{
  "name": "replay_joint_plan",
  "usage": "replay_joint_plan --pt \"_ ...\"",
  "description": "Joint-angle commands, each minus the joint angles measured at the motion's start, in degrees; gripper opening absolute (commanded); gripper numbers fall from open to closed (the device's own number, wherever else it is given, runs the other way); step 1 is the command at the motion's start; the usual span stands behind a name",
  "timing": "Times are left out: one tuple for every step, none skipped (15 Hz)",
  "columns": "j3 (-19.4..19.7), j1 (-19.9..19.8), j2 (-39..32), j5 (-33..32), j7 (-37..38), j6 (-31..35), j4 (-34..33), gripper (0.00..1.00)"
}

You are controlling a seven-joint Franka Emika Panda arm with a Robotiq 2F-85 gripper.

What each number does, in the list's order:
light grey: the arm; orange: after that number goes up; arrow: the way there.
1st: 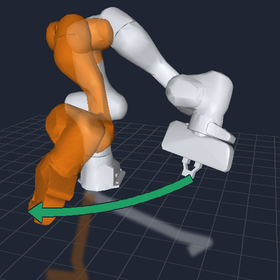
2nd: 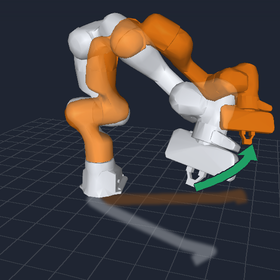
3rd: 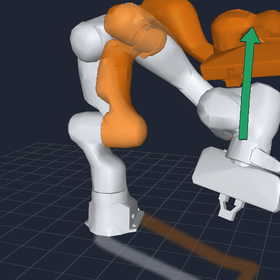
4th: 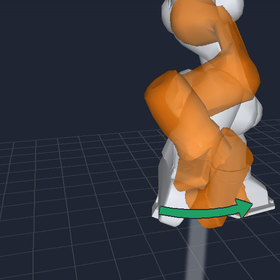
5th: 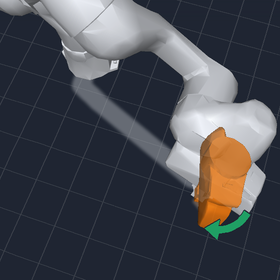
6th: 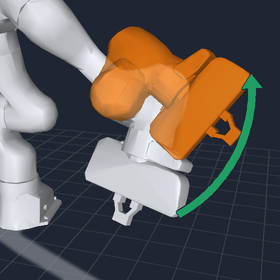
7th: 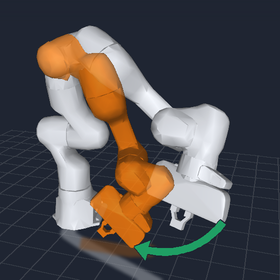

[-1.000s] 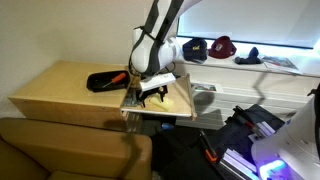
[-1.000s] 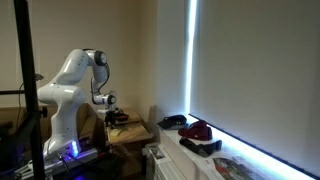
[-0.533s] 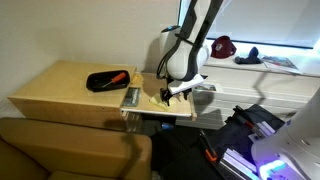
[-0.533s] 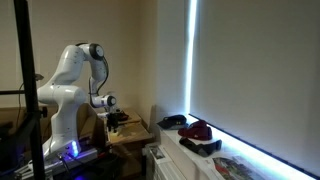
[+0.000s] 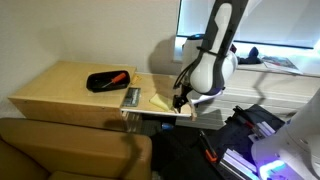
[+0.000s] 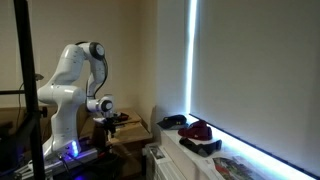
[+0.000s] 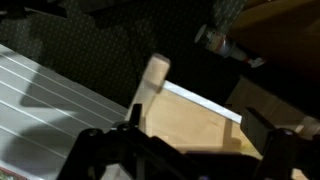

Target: Place the screwdriver in the black bowl, move the sticky notes to the windowsill, then unstack the caps

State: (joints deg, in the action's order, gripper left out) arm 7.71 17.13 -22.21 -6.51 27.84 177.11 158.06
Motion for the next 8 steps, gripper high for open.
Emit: replay_joint_plan --pt "-5.89 -11.45 -4.44 4.44 -10.23 11.56 3.34 1.0" --pt "-8.35 -15.38 -4.44 3.88 -12.2 14.79 5.28 1.0" --pt "-8.99 -19.3 -5.49 -2.8 -9.82 16.58 5.11 1.0" --pt "-7.47 -12.89 -3.14 5.7 -12.3 11.85 4.32 1.0" --pt "-8.45 -15.24 -4.39 5.39 -12.73 12.44 3.56 1.0" --pt "-8.24 -15.3 -4.78 6.47 -13.8 12.36 3.07 1.0" --pt "-8.17 -14.89 -4.88 7.13 -14.14 12.32 2.74 1.0" --pt "-8.3 -14.14 -4.84 7.52 -14.07 12.32 2.67 1.0"
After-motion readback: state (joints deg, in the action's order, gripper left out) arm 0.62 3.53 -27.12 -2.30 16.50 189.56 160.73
